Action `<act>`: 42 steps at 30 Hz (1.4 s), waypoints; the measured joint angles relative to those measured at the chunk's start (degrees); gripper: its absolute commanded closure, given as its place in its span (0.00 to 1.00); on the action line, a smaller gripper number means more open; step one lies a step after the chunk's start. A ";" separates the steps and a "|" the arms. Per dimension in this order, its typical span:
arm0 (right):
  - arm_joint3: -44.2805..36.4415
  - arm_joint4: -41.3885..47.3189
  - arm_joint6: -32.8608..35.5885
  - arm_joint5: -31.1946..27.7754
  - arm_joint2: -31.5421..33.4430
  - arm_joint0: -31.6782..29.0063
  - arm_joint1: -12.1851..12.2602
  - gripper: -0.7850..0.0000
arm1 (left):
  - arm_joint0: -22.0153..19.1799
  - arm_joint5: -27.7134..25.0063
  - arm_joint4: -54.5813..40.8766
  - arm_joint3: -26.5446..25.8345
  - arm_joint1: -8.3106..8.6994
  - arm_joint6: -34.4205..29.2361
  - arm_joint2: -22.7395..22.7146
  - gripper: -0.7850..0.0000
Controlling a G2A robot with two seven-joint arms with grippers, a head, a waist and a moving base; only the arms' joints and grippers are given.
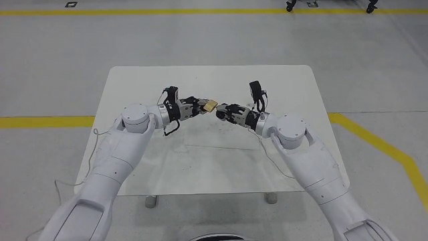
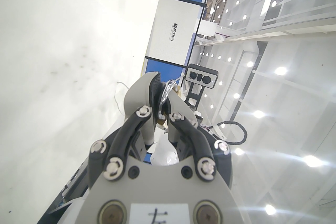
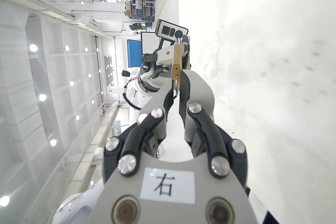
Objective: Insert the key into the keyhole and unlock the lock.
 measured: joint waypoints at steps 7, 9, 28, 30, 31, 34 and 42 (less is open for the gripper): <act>-0.72 0.08 0.16 0.06 0.25 -0.62 0.22 0.84 | 0.21 -0.55 0.12 -0.30 0.05 0.00 -0.16 1.00; -0.72 0.23 0.11 0.04 0.24 -0.65 0.24 0.89 | 0.28 -0.72 0.17 -0.38 0.08 0.08 -0.25 1.00; 2.20 3.82 -0.20 -0.89 -0.43 0.62 0.00 0.00 | 0.50 -1.78 0.99 -1.06 0.21 -0.30 -0.40 1.00; 1.97 3.91 0.01 -1.21 -0.21 0.39 0.07 0.00 | 0.57 -2.24 0.69 -1.11 0.22 0.12 -0.70 1.00; 1.90 3.92 0.08 -1.26 -0.17 0.34 0.09 0.00 | 0.64 -2.52 0.53 -1.15 0.25 0.43 -0.91 1.00; 1.90 3.91 0.09 -1.26 -0.18 0.35 0.09 0.00 | 0.92 -3.58 0.34 -1.51 0.30 1.42 -1.40 1.00; 1.59 10.81 3.97 -3.68 0.88 -1.12 -0.02 0.71 | 2.89 -10.72 2.47 -4.61 0.48 6.16 -2.48 1.00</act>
